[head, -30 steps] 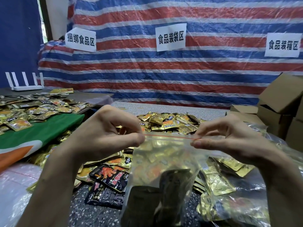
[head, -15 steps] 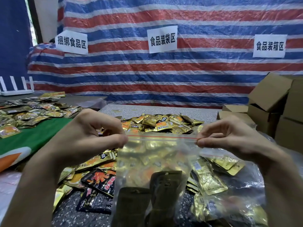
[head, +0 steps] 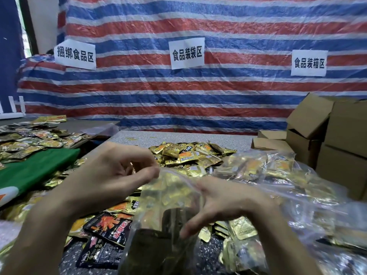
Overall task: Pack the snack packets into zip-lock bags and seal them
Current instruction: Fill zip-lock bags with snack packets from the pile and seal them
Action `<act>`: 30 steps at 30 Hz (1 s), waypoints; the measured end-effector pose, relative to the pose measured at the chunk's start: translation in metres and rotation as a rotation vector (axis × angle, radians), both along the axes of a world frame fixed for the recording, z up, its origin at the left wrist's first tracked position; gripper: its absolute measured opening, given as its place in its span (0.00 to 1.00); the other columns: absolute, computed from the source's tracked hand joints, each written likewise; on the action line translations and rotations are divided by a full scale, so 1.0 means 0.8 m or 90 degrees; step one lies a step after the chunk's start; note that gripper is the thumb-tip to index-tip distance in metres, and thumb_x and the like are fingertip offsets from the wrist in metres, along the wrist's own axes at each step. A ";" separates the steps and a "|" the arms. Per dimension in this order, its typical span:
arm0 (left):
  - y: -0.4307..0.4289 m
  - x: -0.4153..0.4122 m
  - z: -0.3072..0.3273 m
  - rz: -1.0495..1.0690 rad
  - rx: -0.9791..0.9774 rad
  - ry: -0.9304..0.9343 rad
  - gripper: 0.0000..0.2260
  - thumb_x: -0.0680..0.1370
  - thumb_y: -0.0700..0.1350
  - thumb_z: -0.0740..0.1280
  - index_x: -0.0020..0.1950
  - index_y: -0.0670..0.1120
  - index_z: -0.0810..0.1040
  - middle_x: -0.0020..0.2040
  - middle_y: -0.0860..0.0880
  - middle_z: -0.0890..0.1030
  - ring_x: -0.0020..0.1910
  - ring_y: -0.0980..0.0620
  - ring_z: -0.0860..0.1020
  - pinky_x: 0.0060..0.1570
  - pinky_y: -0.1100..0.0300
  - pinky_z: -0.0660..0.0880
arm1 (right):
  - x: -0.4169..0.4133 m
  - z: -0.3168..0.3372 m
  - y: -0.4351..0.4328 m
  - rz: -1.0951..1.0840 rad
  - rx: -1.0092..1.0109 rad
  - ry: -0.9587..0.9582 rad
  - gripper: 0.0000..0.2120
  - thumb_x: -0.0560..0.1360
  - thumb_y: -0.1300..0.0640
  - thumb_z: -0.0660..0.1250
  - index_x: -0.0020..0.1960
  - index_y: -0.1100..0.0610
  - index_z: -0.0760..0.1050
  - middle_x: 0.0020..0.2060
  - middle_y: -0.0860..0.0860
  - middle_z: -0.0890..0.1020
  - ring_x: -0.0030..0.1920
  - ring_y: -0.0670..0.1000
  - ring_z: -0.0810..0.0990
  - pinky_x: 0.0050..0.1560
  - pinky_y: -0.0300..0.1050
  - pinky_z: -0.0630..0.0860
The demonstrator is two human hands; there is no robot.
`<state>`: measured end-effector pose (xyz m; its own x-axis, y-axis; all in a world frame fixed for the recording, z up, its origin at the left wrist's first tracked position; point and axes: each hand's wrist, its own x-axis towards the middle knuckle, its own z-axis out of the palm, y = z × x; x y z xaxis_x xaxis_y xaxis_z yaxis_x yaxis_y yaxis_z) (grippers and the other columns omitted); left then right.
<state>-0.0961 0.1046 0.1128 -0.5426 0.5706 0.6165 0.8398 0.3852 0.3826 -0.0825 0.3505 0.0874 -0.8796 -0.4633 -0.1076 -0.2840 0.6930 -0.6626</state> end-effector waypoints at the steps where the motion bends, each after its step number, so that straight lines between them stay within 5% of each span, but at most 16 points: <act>1: 0.005 0.001 -0.001 -0.010 0.008 0.000 0.13 0.74 0.59 0.64 0.40 0.53 0.83 0.34 0.54 0.81 0.32 0.50 0.77 0.30 0.49 0.71 | -0.001 -0.004 -0.009 0.029 0.040 0.013 0.28 0.64 0.46 0.82 0.61 0.40 0.77 0.53 0.42 0.85 0.53 0.46 0.84 0.61 0.53 0.79; 4: 0.020 0.003 -0.003 -0.035 0.021 -0.007 0.13 0.74 0.58 0.64 0.41 0.53 0.82 0.35 0.55 0.81 0.34 0.52 0.78 0.32 0.53 0.73 | -0.001 -0.012 -0.028 0.034 0.088 0.049 0.19 0.65 0.46 0.81 0.54 0.43 0.81 0.48 0.42 0.86 0.49 0.44 0.83 0.56 0.48 0.80; 9: 0.032 0.008 -0.007 -0.045 0.043 0.010 0.12 0.75 0.58 0.65 0.42 0.53 0.83 0.36 0.54 0.81 0.33 0.52 0.79 0.31 0.57 0.73 | 0.002 -0.005 -0.020 -0.002 0.078 0.038 0.07 0.71 0.56 0.77 0.45 0.57 0.81 0.40 0.57 0.84 0.38 0.57 0.81 0.44 0.59 0.82; 13: 0.038 0.005 -0.009 0.029 0.065 0.011 0.13 0.73 0.64 0.64 0.49 0.58 0.79 0.44 0.59 0.81 0.39 0.53 0.80 0.34 0.56 0.76 | 0.013 0.017 0.014 -0.091 0.047 0.078 0.07 0.75 0.55 0.74 0.40 0.56 0.80 0.27 0.48 0.80 0.26 0.44 0.77 0.23 0.37 0.72; 18: 0.046 -0.001 -0.020 0.081 0.010 -0.012 0.21 0.72 0.68 0.60 0.61 0.61 0.74 0.53 0.74 0.73 0.50 0.67 0.76 0.39 0.64 0.74 | 0.005 0.027 0.062 -0.415 -0.243 0.215 0.08 0.78 0.60 0.69 0.40 0.60 0.79 0.29 0.52 0.81 0.22 0.46 0.77 0.21 0.38 0.72; 24: 0.063 -0.002 -0.033 0.053 -0.069 -0.031 0.23 0.71 0.69 0.58 0.62 0.62 0.72 0.54 0.70 0.75 0.52 0.67 0.75 0.46 0.66 0.73 | -0.018 0.016 0.140 -0.685 -0.674 0.359 0.07 0.76 0.69 0.62 0.41 0.63 0.75 0.40 0.62 0.81 0.34 0.59 0.86 0.33 0.48 0.83; 27: 0.070 -0.002 -0.038 0.052 -0.076 -0.029 0.23 0.70 0.69 0.57 0.62 0.64 0.71 0.54 0.71 0.74 0.54 0.70 0.73 0.47 0.65 0.73 | -0.023 -0.002 0.188 -0.856 -0.584 0.368 0.05 0.75 0.62 0.62 0.41 0.61 0.74 0.45 0.67 0.83 0.41 0.64 0.86 0.46 0.63 0.83; 30: 0.076 0.000 -0.040 0.048 -0.065 -0.031 0.23 0.71 0.68 0.58 0.63 0.63 0.72 0.54 0.70 0.75 0.54 0.69 0.74 0.52 0.61 0.76 | -0.007 -0.024 0.222 -0.949 -0.340 0.236 0.10 0.74 0.57 0.67 0.48 0.64 0.77 0.37 0.63 0.85 0.36 0.60 0.86 0.38 0.54 0.84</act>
